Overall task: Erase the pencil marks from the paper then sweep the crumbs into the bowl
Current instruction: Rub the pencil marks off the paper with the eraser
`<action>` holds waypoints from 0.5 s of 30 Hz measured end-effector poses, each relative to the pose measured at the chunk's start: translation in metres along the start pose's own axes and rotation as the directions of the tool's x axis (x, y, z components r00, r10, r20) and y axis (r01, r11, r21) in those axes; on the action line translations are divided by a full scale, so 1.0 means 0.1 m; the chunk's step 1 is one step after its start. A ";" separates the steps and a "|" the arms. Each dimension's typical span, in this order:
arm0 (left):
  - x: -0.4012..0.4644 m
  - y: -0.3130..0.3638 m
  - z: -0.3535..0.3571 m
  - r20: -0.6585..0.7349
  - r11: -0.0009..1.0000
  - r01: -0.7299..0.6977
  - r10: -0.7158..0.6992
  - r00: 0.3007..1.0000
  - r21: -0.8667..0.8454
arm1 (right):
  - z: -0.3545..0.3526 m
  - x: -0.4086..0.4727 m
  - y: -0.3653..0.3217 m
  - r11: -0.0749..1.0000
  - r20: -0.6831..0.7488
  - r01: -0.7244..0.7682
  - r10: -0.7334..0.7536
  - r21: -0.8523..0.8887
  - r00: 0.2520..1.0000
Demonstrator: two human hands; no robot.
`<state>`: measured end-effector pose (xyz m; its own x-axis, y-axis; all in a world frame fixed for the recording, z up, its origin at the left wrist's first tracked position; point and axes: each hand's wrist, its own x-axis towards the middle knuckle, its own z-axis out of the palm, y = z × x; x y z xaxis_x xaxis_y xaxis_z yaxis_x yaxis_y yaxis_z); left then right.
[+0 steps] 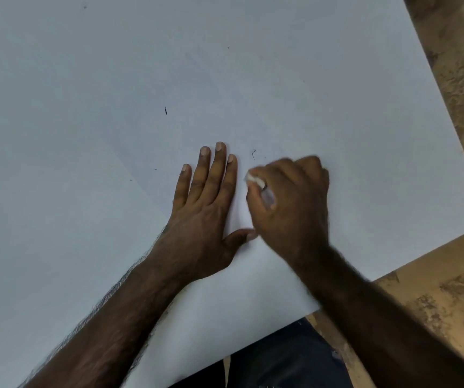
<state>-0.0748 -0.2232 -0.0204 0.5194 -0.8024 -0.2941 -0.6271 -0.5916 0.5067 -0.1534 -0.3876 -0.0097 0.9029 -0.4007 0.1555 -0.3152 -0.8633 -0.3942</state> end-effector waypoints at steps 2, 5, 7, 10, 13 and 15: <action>0.00 0.00 0.00 0.002 1.000 0.008 -0.008 1.000 0.005 | 0.04 0.28 0.08 0.999 -0.052 -0.037 0.036 -0.026 0.998; 0.02 0.01 0.00 0.005 1.000 0.015 -0.015 1.000 0.010 | 0.07 0.46 0.13 0.996 -0.042 -0.079 0.078 -0.029 0.996; 0.01 0.00 0.01 -0.005 1.000 0.012 -0.012 1.000 0.006 | 0.02 0.32 0.10 0.997 -0.025 -0.072 0.072 -0.012 0.997; 0.00 -0.01 0.02 -0.019 1.000 -0.002 0.002 1.000 -0.002 | -0.07 -0.06 -0.02 1.000 0.066 -0.021 0.021 0.004 0.998; 0.00 -0.01 0.02 -0.011 1.000 -0.006 0.006 1.000 -0.006 | -0.07 -0.14 -0.05 1.000 0.087 0.005 -0.004 -0.008 0.996; 0.01 -0.01 0.01 -0.005 1.000 -0.001 0.001 1.000 0.000 | -0.01 0.10 -0.01 1.000 0.032 -0.015 0.016 -0.026 0.999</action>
<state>-0.0744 -0.2230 -0.0219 0.5218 -0.8023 -0.2899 -0.6273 -0.5911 0.5071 -0.1442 -0.3913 -0.0065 0.9067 -0.4044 0.1199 -0.3363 -0.8646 -0.3732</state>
